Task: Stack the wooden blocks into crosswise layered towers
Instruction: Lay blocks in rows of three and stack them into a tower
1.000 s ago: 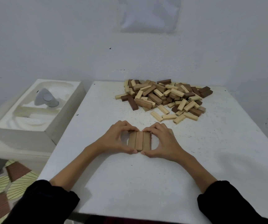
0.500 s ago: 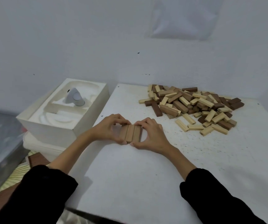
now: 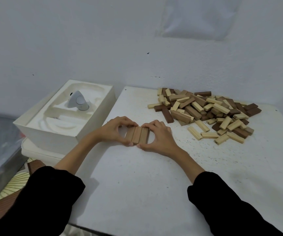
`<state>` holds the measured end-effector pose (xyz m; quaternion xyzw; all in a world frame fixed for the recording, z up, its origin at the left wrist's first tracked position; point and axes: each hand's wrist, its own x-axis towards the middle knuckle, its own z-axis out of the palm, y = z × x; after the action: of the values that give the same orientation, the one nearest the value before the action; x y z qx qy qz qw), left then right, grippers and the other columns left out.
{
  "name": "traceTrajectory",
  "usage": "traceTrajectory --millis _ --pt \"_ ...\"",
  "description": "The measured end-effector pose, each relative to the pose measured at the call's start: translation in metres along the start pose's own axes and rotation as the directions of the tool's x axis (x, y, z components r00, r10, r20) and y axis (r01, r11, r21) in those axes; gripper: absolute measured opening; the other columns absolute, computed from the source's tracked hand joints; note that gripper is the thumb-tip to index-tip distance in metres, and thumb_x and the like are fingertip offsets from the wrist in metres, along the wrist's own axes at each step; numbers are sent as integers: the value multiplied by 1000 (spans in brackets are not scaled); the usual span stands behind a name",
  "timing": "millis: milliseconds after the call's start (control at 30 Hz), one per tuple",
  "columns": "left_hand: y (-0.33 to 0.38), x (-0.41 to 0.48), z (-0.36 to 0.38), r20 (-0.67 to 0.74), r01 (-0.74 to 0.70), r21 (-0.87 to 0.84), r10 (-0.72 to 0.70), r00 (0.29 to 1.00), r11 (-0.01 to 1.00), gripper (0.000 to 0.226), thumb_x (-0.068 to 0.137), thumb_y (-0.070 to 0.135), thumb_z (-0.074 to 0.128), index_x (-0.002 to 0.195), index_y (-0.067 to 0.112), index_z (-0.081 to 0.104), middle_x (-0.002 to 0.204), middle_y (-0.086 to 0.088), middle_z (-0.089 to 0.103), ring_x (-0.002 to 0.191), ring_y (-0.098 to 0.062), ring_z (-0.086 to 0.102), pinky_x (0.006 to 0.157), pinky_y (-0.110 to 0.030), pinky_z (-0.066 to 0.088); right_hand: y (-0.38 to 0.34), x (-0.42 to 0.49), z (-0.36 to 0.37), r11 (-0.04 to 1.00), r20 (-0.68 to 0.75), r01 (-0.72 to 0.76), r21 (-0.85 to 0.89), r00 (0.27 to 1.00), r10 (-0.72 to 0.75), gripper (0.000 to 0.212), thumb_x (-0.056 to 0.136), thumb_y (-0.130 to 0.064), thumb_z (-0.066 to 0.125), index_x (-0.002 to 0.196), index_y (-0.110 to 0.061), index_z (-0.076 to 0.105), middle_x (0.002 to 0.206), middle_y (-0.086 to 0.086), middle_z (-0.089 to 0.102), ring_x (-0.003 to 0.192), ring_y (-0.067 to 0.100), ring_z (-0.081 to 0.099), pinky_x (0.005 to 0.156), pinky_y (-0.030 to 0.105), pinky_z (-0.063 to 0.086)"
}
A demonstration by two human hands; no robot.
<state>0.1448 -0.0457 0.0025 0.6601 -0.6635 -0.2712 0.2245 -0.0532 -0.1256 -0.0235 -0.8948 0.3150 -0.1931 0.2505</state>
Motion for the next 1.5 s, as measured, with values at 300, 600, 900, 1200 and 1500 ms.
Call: traceTrajectory --millis 300,600,900,1200,1500 --pt "5 -3 -6 45 16 3 -16 999 1000 96 37 70 77 125 44 48 115 22 49 108 8 42 91 -11 34 0 -3 -14 995 144 -37 94 989 23 85 61 -56 79 134 -30 44 124 -7 40 120 10 31 98 29 23" --pt "50 15 2 -111 -144 -39 139 984 989 39 80 34 73 114 39 57 116 13 58 107 4 48 86 -2 32 32 -28 -70 963 80 -103 249 993 86 61 65 -54 70 121 -40 51 130 -8 41 122 6 31 98 24 31" --pt "113 94 47 -244 -208 90 224 943 974 29 80 10 72 109 11 66 96 -2 57 89 -17 56 83 -26 42 92 -35 -112 982 -247 -130 136 956 161 24 86 -23 64 108 -33 61 102 1 59 107 24 51 89 39 45" --pt "114 127 71 -246 -134 288 209 946 948 33 75 12 74 108 16 68 109 -5 58 105 -25 49 85 -39 44 107 -4 -104 926 -326 -282 -250 925 194 42 87 -23 62 128 -23 52 114 6 48 109 21 45 72 29 45" --pt "108 123 64 -308 -144 218 208 928 965 22 79 13 74 100 13 70 94 0 64 88 -16 56 73 -28 45 110 12 -114 855 -321 -341 -391 921 221 33 85 -32 64 114 -17 60 118 2 51 113 20 43 77 29 46"
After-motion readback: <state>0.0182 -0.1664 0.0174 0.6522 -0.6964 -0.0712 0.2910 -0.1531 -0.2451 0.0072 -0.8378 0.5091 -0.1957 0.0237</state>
